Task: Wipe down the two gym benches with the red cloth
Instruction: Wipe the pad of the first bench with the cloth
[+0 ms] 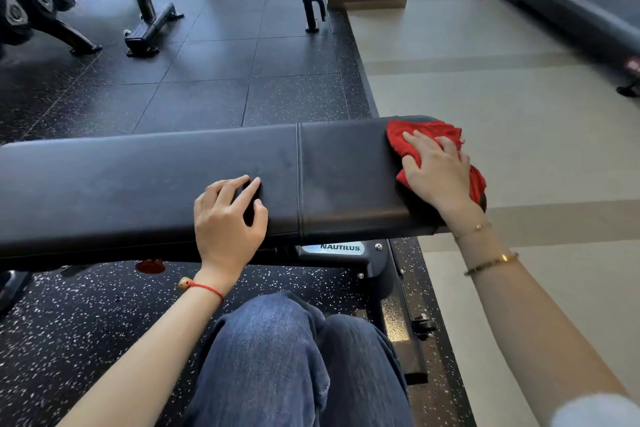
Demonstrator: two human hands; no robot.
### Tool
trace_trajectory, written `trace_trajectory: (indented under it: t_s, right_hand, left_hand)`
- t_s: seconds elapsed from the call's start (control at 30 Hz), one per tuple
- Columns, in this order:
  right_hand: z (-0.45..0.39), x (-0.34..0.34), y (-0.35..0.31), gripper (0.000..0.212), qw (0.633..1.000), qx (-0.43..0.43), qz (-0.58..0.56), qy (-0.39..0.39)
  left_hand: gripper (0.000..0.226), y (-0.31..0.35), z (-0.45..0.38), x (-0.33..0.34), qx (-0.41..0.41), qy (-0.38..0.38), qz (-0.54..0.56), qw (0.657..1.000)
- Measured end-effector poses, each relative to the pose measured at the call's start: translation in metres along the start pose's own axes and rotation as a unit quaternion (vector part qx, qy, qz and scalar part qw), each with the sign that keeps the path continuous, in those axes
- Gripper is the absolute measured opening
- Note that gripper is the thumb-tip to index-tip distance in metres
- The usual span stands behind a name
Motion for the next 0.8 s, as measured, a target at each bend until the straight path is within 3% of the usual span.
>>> trace_trajectory:
  t_s: [0.13, 0.33, 0.43, 0.57, 0.8]
  right_hand:
    - [-0.039, 0.01, -0.022, 0.049, 1.0, -0.003, 0.002, -0.026]
    - [-0.004, 0.032, -0.113, 0.051, 0.979, -0.194, 0.004, -0.061]
    - [0.032, 0.026, -0.12, 0.056, 0.969, -0.239, -0.013, -0.063]
    - [0.041, 0.005, -0.076, 0.056, 0.982, -0.184, -0.023, -0.025]
    - [-0.018, 0.007, -0.023, 0.047, 1.0, -0.024, -0.009, -0.005]
  left_hand:
    - [0.033, 0.001, 0.0, 0.0, 0.004, 0.003, -0.004, 1.0]
    - [0.033, -0.002, -0.001, 0.002, 0.0, 0.002, -0.005, 1.0]
    - [0.034, -0.003, -0.001, 0.002, 0.003, -0.002, -0.004, 1.0]
    - [0.034, -0.003, 0.0, 0.002, 0.006, -0.003, -0.002, 1.0]
    - [0.034, -0.002, 0.0, 0.001, 0.006, 0.001, -0.002, 1.0]
Point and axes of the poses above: each hand's wrist, its own z-axis away from the middle knuckle, its own x-axis out of the palm, y = z × x, the point moved 7 cm from there along -z, towards the middle knuckle, and after that the axes turned 14 degrees about -x, right-handed, at the moved point
